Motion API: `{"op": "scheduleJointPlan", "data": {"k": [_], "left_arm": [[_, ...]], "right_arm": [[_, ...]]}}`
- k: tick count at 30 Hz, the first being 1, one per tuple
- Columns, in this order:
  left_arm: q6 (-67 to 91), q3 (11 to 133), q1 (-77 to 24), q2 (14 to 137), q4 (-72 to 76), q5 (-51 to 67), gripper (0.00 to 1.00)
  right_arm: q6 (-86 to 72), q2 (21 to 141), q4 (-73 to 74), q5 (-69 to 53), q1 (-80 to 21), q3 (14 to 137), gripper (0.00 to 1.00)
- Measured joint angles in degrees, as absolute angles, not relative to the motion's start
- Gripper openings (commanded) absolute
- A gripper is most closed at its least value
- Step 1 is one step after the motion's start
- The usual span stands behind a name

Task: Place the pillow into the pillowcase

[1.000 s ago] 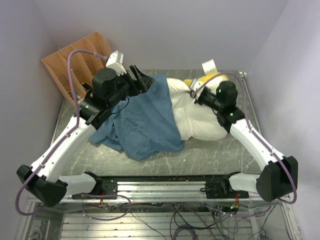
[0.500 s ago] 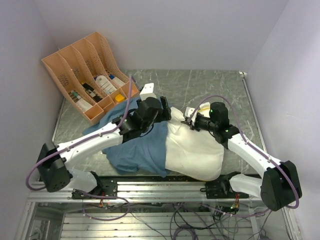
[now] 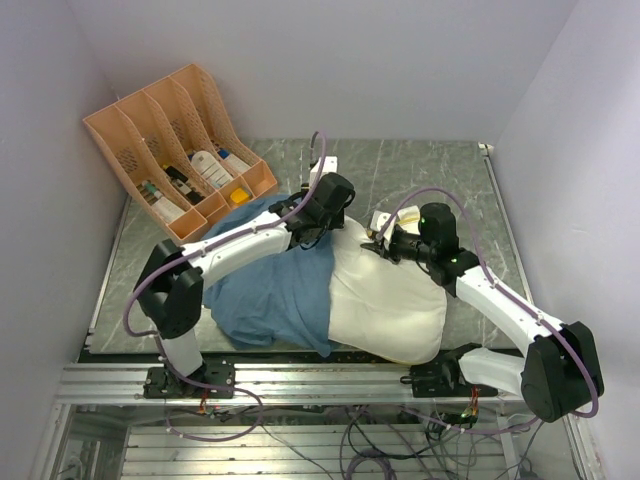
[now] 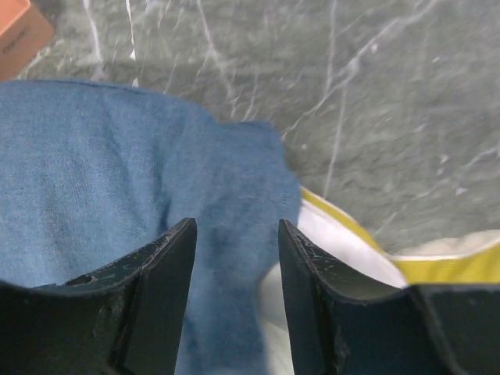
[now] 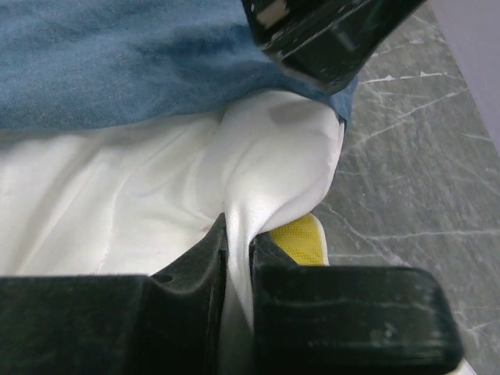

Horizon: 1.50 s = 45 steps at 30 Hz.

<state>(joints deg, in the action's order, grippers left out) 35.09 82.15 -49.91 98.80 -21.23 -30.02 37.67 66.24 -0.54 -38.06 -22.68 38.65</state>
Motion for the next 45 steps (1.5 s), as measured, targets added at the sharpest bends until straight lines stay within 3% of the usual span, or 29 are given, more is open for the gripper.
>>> {"op": "scheduleJointPlan", "data": {"k": [4,5,7,10,19,23,27,31,35,36,39,45], "left_arm": [[34.06,82.15,-48.38,101.49,-22.81,-26.72,0.53],[33.74,82.26,-48.07,102.06,-22.98,-25.93,0.46],[33.08,83.35,-47.86,103.37,-23.66,-24.51,0.21],[31.97,86.39,-47.86,105.62,-24.82,-23.03,0.08],[28.21,101.06,-47.05,107.59,-30.63,-16.80,0.07],[27.86,113.86,-46.83,107.85,-30.89,-11.77,0.07],[29.34,122.30,-46.81,107.11,-25.17,-5.69,0.07],[30.96,116.55,-47.40,101.91,-18.31,-1.67,0.07],[32.62,98.24,-46.98,93.91,-10.55,-1.15,0.07],[33.39,93.10,-46.57,92.29,-8.97,-0.86,0.07],[35.77,79.09,-45.54,90.43,-3.77,0.45,0.07],[40.56,64.31,-45.58,89.62,5.80,2.92,0.07]], "right_arm": [[37.06,66.24,-0.43,-38.17,-22.68,38.89,0.00],[36.95,66.24,-0.43,-38.17,-22.68,38.89,0.00],[36.80,66.24,-0.34,-38.17,-22.68,38.89,0.00],[36.53,66.24,-0.32,-38.13,-22.68,38.92,0.00],[33.08,68.01,-1.58,-35.18,-21.21,41.50,0.00],[25.87,75.57,-3.49,-35.31,-15.00,52.49,0.00],[15.73,78.94,-14.33,-35.75,-8.14,60.80,0.00],[6.66,76.75,-28.03,-42.30,-7.27,59.88,0.00],[7.35,71.79,-34.24,-50.02,-11.90,48.80,0.00],[9.54,71.26,-33.04,-52.14,-13.34,45.84,0.04],[20.23,72.69,-20.62,-57.01,-14.76,41.56,0.27],[44.71,73.69,10.66,-65.06,-9.96,48.88,0.69]]}}
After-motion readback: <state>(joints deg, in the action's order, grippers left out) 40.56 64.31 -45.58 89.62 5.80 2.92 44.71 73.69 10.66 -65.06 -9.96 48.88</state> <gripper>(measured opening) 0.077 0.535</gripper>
